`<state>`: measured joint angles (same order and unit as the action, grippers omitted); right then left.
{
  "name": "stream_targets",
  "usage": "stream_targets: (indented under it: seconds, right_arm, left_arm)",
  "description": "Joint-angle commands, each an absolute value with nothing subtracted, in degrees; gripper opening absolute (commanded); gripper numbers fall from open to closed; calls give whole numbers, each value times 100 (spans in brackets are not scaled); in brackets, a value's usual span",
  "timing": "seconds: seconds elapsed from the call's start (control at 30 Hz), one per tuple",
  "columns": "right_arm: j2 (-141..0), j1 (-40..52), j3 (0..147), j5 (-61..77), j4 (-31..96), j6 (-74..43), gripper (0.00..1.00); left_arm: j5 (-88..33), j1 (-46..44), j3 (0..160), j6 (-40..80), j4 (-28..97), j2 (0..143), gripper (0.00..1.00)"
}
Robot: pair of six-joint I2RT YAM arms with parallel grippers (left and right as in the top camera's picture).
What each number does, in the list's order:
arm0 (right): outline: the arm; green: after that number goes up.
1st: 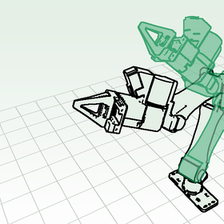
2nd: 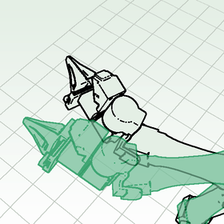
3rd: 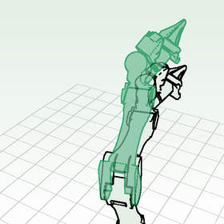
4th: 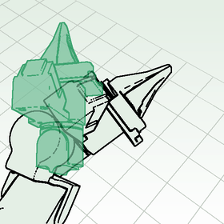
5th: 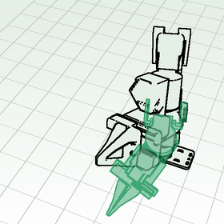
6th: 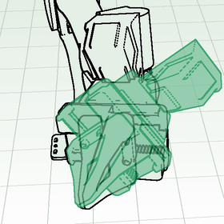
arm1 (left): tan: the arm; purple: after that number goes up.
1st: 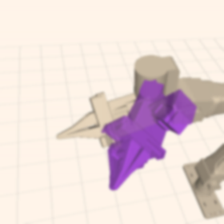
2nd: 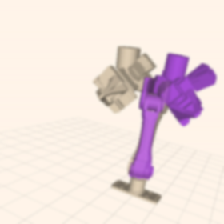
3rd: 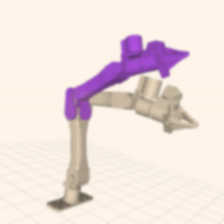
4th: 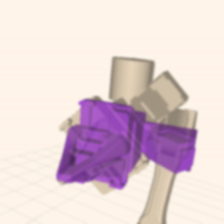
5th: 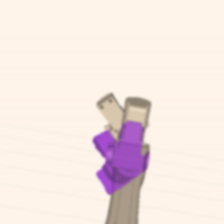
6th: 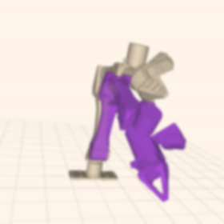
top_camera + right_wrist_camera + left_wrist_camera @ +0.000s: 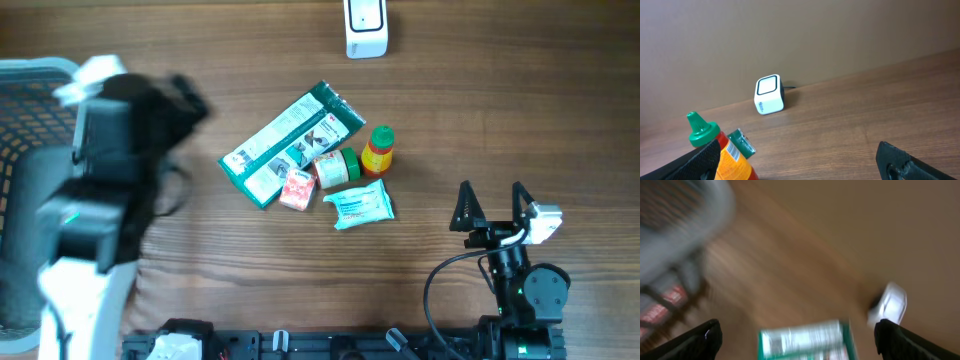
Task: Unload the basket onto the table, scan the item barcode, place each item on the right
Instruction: 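Place wipes pack on table right of jar with left gripper, then reach left gripper into basket and grasp red Nescafe sachet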
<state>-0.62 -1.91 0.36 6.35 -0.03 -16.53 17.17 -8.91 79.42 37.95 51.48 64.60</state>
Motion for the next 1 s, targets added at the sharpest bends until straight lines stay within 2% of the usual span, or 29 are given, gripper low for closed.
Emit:
stream_targets:
  seconds: [0.0,0.1,0.23,0.33,0.53,0.63,0.77,0.8,0.83,0.93,0.97]
  right_arm:
    - [-21,-178,30,635,-34,-1588,100]
    - [-21,-178,30,635,-34,-1590,100]
    - [-21,-178,30,635,-34,-1586,100]
    - [-21,-178,30,635,-34,-1586,100]
    - [-21,-178,30,635,-34,-1586,100]
    - [-21,-178,30,635,-34,-1588,100]
    - [-21,-178,30,635,-34,-1586,99]
    - [-21,-178,30,635,-34,-1588,100]
    - [-21,-178,30,635,-34,-1588,100]
    - [-21,-178,30,635,-34,-1588,100]
    - [-21,-178,30,635,-34,-1590,99]
  left_arm:
    - [1013,982,8007,3789,4799,5887,100]
    - [792,2440,8005,4278,4731,5896,100]
    - [272,4270,8005,6412,5422,6818,100]
    - [-628,4873,8005,7439,5516,7695,100]
    - [-1446,5046,7988,9904,5861,9454,100]
    - [-1409,4989,7988,9924,5859,9891,99]
    - [-751,4652,7983,9765,5813,10355,97]
    - [-740,4571,7983,9509,5774,10429,65]
    - [-742,4523,7983,9242,5714,10462,39]
    - [-738,4388,7983,8796,5640,10479,8]
    - [-740,4370,7983,8683,5638,10481,4]
